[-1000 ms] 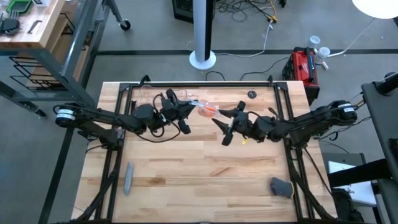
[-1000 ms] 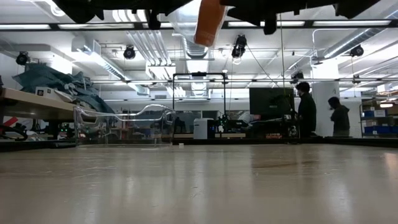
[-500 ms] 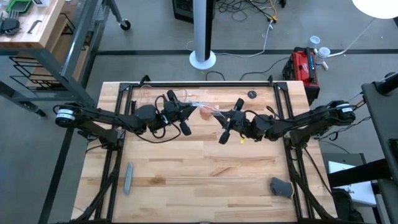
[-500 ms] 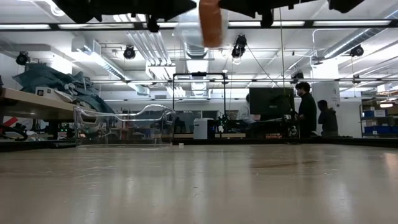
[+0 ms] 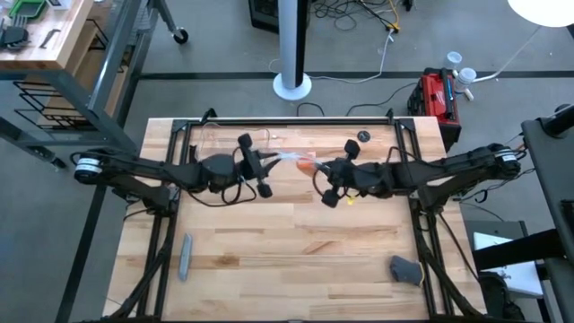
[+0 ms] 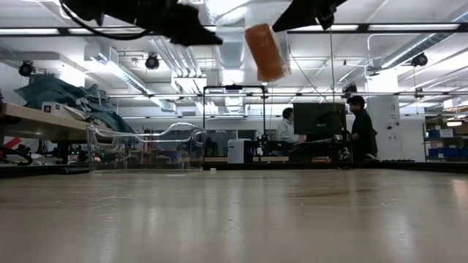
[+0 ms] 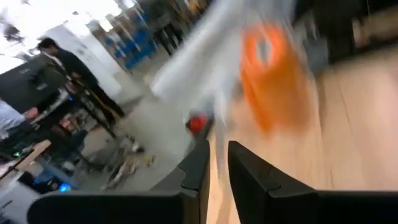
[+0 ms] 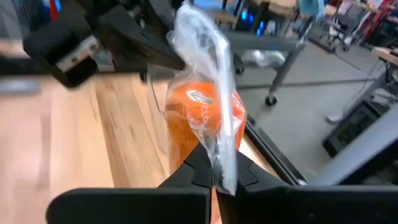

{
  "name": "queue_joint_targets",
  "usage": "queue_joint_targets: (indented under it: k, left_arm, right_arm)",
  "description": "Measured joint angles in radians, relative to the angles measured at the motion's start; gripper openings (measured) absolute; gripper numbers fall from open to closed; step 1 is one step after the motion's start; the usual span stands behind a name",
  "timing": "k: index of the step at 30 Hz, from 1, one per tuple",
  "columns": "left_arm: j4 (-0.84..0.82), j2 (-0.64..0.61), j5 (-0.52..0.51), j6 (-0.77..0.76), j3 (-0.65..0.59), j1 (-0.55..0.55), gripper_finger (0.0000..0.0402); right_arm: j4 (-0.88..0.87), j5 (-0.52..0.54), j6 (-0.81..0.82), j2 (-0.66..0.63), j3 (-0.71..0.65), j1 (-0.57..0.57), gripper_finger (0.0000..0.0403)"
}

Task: Roll bandage
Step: Close the transparent zip bag

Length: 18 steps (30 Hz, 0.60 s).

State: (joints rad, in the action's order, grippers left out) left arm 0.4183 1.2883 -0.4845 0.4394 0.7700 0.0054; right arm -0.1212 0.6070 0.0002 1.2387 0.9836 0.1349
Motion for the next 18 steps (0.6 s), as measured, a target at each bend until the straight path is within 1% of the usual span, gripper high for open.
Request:
queue_joint_targets:
  k: [2,4,7,8,9,11,12,13,15,18]
  left_arm:
    - [-0.141,-0.029,-0.008,0.029,0.0,0.0,0.0048]
    - [-0.315,-0.074,-0.01,0.008,-0.001,0.0,0.0047]
    - [-0.434,-0.14,0.023,-0.07,-0.001,0.001,0.0041]
    - [-0.437,-0.163,0.062,-0.086,-0.002,0.001,0.0039]
    - [-0.407,-0.185,0.123,-0.094,-0.002,0.002,0.0038]
    - [-0.346,-0.222,0.286,-0.1,0.0,0.001,0.0037]
    - [-0.283,-0.229,0.339,-0.104,0.0,0.001,0.0037]
    - [-0.218,-0.229,0.367,-0.115,0.001,-0.001,0.0037]
    - [-0.139,-0.218,0.373,-0.144,0.001,-0.001,0.0037]
    - [-0.106,-0.17,0.37,-0.15,0.002,-0.001,0.0043]
  right_arm:
    - [-0.047,0.009,0.0,0.006,0.014,0.0,0.0]
    - [-0.067,0.014,0.003,0.008,0.022,0.0,0.0]
    - [-0.114,0.014,0.015,0.008,0.025,0.0,0.0]
    - [-0.134,0.013,0.016,0.008,0.025,0.0,0.0]
    - [-0.149,0.005,0.017,0.008,0.025,0.0,0.0]
    - [-0.169,-0.024,0.027,0.008,0.025,-0.003,0.0]
    - [-0.17,-0.042,0.031,0.011,0.025,-0.004,0.0]
    - [-0.163,-0.057,0.033,0.015,0.025,-0.005,0.0]
    - [-0.161,-0.065,0.033,0.024,0.025,-0.005,0.0]
    - [-0.159,-0.068,0.038,0.03,0.025,-0.004,0.0]
